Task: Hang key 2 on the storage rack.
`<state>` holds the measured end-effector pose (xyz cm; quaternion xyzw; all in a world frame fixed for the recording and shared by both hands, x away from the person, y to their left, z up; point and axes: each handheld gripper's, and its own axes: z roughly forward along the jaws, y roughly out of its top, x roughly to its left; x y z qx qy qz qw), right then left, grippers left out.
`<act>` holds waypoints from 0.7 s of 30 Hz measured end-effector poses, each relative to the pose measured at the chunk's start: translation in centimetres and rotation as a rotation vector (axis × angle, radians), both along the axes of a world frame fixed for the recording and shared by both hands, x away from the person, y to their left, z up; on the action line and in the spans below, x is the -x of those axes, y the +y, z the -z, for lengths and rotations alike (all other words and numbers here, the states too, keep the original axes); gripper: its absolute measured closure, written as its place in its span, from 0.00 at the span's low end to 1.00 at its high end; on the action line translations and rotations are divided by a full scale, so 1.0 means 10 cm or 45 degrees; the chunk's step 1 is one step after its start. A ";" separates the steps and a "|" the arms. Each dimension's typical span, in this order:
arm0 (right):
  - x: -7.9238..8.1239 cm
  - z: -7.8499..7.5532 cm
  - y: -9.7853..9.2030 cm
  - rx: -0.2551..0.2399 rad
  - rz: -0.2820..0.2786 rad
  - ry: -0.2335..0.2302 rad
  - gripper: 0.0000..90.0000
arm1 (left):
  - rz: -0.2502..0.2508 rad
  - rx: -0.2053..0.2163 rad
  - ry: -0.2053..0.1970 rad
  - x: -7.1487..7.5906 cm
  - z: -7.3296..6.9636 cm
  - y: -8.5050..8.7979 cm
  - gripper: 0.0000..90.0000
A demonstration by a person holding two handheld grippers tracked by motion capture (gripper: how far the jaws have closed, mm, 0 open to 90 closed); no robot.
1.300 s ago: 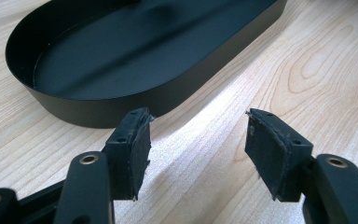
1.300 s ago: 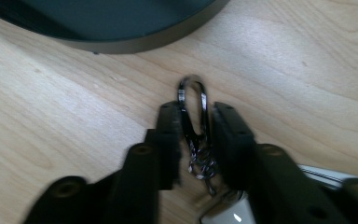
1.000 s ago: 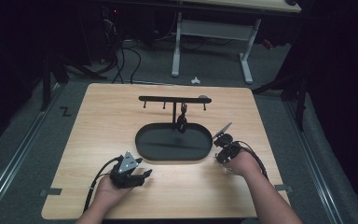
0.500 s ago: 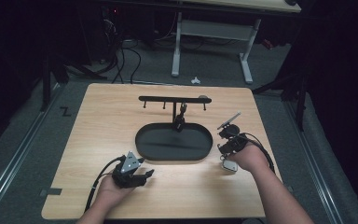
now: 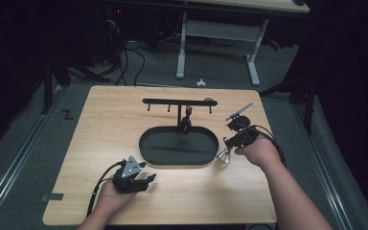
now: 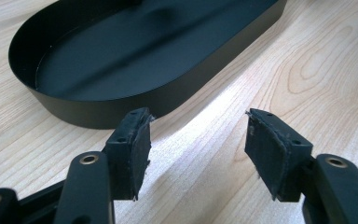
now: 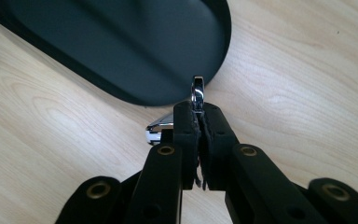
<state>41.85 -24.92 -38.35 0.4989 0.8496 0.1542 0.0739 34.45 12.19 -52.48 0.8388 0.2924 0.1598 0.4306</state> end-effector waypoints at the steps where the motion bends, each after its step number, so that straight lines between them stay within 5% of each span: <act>1: -0.01 -0.03 0.01 -0.002 -0.009 -0.008 0.96 | 0.001 0.000 0.002 0.00 0.00 0.00 0.45; 21: -0.27 -0.42 0.29 -0.046 -0.064 -0.095 0.96 | -0.045 -0.001 0.007 0.06 0.00 0.15 0.45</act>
